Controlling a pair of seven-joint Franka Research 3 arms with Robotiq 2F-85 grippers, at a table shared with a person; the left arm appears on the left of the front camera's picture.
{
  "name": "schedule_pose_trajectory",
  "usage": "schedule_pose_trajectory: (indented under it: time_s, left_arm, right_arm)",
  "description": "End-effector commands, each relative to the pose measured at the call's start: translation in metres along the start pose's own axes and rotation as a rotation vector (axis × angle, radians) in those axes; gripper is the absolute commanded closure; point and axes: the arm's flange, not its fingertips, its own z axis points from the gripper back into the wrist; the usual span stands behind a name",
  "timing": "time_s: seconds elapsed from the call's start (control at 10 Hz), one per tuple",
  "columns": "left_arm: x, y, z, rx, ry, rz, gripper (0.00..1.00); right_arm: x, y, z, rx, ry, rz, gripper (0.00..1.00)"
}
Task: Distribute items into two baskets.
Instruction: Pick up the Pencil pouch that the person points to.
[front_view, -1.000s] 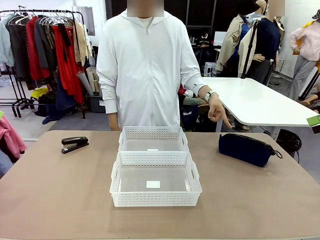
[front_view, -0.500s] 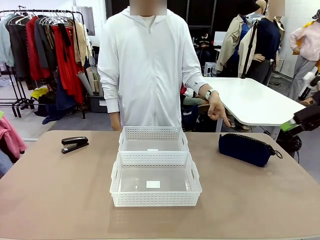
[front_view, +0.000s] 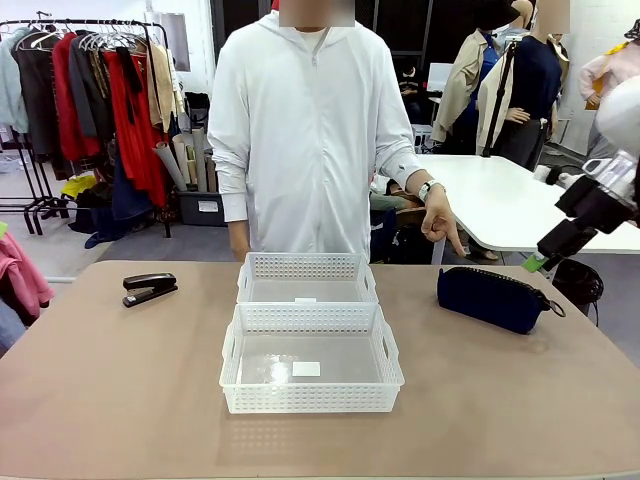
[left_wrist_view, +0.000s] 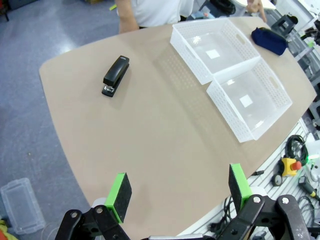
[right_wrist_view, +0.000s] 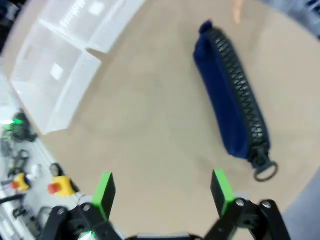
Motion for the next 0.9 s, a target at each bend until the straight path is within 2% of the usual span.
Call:
schedule_pose_trajectory:
  time_s: [0.0, 0.2, 0.5, 0.6, 0.8]
  left_arm:
    - [0.000, 0.000, 0.000, -0.002, -0.001, 0.000, 0.00]
    - [0.000, 0.000, 0.000, -0.002, -0.001, 0.000, 0.00]
    - [0.000, 0.000, 0.000, -0.002, -0.001, 0.000, 0.00]
    - [0.000, 0.000, 0.000, -0.002, -0.001, 0.000, 0.00]
    - [0.000, 0.000, 0.000, -0.002, -0.001, 0.000, 0.00]
  right_arm:
    - [0.023, -0.024, -0.006, -0.033, 0.071, 0.086, 0.00]
    - [0.044, -0.034, -0.016, -0.089, 0.162, 0.148, 0.00]
    - [0.068, -0.046, -0.021, -0.168, 0.194, 0.215, 0.00]
    - [0.073, -0.049, -0.025, -0.150, 0.204, 0.231, 0.00]
    - [0.081, -0.049, -0.035, -0.171, 0.178, 0.283, 0.00]
